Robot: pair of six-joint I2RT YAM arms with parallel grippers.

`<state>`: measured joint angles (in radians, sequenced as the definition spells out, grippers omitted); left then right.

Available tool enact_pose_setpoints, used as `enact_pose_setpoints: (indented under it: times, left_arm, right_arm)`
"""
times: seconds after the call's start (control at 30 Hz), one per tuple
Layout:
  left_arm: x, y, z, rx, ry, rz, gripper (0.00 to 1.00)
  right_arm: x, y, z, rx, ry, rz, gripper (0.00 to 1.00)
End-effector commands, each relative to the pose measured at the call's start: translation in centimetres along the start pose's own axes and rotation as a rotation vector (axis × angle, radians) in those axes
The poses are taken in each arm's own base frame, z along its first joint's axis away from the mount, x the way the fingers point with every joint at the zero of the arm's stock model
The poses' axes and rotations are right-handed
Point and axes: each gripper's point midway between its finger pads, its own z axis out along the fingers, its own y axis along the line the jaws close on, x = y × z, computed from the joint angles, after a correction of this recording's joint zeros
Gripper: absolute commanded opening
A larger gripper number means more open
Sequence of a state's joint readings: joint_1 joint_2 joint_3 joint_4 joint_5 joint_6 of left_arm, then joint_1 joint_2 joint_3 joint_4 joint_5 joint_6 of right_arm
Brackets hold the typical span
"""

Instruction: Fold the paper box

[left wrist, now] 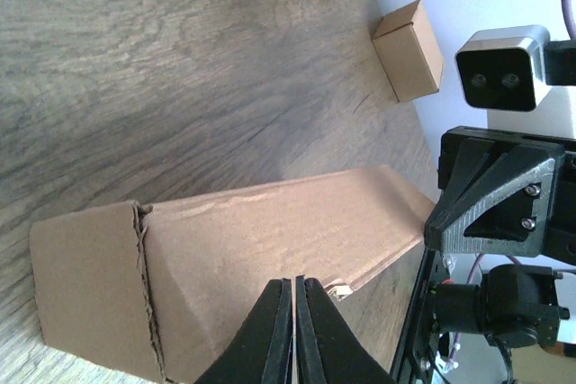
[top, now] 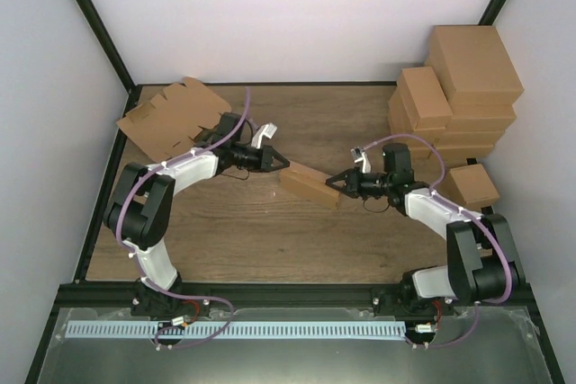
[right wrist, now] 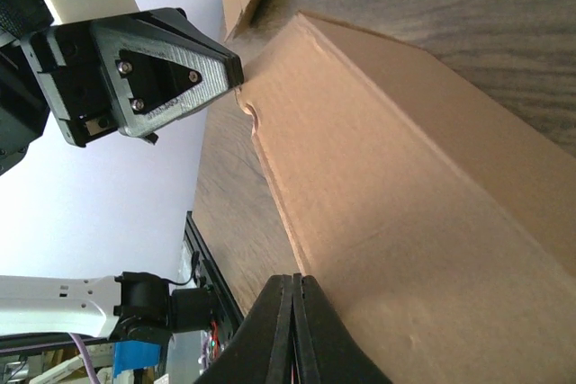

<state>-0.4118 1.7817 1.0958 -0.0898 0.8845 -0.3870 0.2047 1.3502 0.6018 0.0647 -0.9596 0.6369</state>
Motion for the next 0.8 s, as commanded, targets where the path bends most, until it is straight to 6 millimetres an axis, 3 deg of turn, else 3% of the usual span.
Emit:
enact_pose_setpoints:
  times: [0.0, 0.33, 0.47, 0.77]
  left_arm:
    - [1.2, 1.3, 0.3, -0.005, 0.012, -0.018, 0.05]
    - [2.9, 2.7, 0.9, -0.008, 0.034, -0.056, 0.05]
    - [2.1, 1.6, 0.5, 0.010, 0.029, -0.041, 0.05]
    - [-2.6, -2.3, -1.7, 0.032, -0.023, 0.047, 0.07]
  right_arm:
    - [1.1, -1.8, 0.3, 0.014, 0.013, 0.027, 0.01]
    - [3.0, -4.2, 1.0, 0.017, 0.041, 0.067, 0.01]
    - [2.1, -2.9, 0.7, 0.000, 0.038, 0.036, 0.01]
    - [-1.1, 1.6, -0.6, -0.028, 0.005, -0.060, 0.02]
